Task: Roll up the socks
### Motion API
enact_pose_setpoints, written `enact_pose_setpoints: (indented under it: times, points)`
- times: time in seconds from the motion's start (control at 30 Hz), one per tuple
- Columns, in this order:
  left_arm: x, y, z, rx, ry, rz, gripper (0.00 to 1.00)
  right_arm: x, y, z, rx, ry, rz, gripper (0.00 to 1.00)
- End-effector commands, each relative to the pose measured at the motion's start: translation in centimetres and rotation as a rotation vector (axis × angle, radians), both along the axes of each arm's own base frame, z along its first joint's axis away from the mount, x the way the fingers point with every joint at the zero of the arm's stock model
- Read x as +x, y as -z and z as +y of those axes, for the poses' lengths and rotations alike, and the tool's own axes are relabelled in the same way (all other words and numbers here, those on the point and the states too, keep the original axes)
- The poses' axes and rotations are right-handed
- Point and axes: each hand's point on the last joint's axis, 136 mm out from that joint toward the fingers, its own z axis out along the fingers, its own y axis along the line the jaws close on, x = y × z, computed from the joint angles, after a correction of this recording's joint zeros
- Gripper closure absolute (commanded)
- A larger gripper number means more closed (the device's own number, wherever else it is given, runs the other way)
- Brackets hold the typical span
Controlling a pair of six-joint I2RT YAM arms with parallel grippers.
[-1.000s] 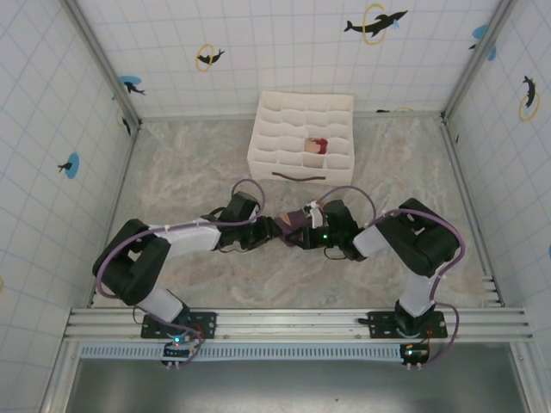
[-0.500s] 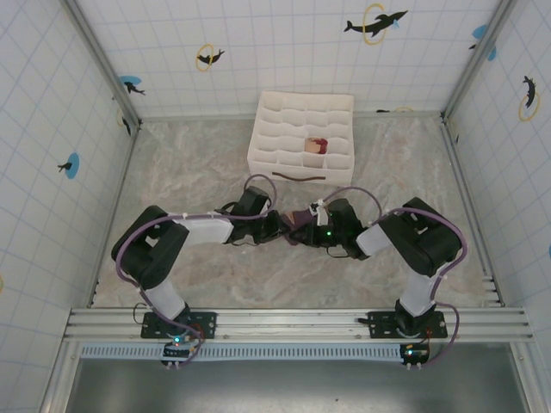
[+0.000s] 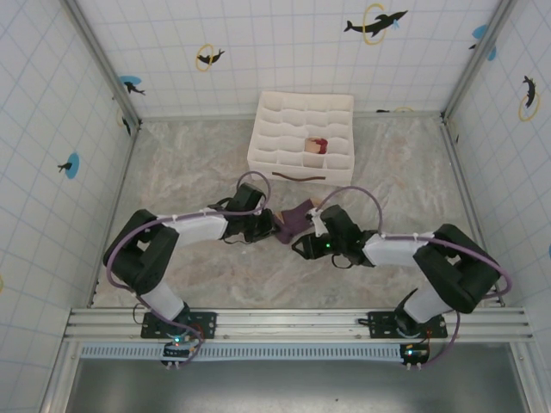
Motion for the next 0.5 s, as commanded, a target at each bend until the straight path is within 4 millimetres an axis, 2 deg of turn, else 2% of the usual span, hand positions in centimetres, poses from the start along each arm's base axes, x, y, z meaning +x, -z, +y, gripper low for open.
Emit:
enact_pose_setpoints:
  times: [0.0, 0.17, 0.47]
  points:
    - [-2.3, 1.7, 2.8, 0.107, -0.008, 0.064, 1.00, 1.0, -1.9, 0.0, -0.181, -0.060, -0.265, 0.31]
    - [-3.3, 1.7, 3.2, 0.080, -0.032, 0.078, 1.00, 0.5, -3.5, 2.3, -0.294, -0.143, -0.505, 0.27]
    - [-3.9, 1.4, 3.3, 0.061, -0.026, 0.088, 1.00, 0.6, -2.9, 6.0, -0.550, -0.224, -0.823, 0.28]
